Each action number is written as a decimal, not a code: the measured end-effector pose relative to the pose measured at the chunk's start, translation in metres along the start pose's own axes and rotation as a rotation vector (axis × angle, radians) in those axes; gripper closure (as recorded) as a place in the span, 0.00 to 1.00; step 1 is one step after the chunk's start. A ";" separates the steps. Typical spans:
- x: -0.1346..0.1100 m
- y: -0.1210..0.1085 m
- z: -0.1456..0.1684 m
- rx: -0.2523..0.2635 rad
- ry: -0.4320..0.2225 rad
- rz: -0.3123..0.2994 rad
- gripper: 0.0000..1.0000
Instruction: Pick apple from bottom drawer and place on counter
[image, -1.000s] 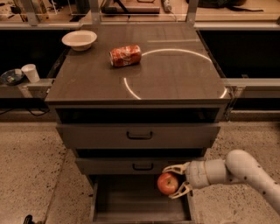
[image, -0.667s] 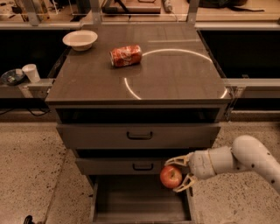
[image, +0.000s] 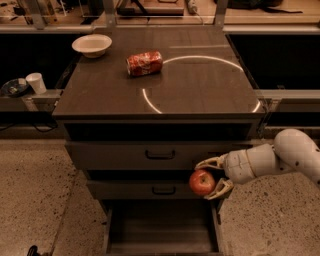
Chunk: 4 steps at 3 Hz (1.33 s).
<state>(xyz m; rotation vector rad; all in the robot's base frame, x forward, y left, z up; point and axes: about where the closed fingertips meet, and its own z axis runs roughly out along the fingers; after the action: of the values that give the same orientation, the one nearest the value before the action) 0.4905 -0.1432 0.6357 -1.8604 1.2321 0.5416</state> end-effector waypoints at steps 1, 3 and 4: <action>0.000 0.000 0.000 -0.001 0.000 0.000 1.00; -0.077 -0.037 0.002 -0.031 0.035 -0.139 1.00; -0.112 -0.062 -0.001 -0.037 0.066 -0.168 1.00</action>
Offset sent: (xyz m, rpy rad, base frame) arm 0.0145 0.0445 0.0732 -0.0535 -0.1219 0.0604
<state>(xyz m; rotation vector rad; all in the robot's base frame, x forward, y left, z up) 0.4979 -0.0713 0.7418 -2.0057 1.1015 0.4170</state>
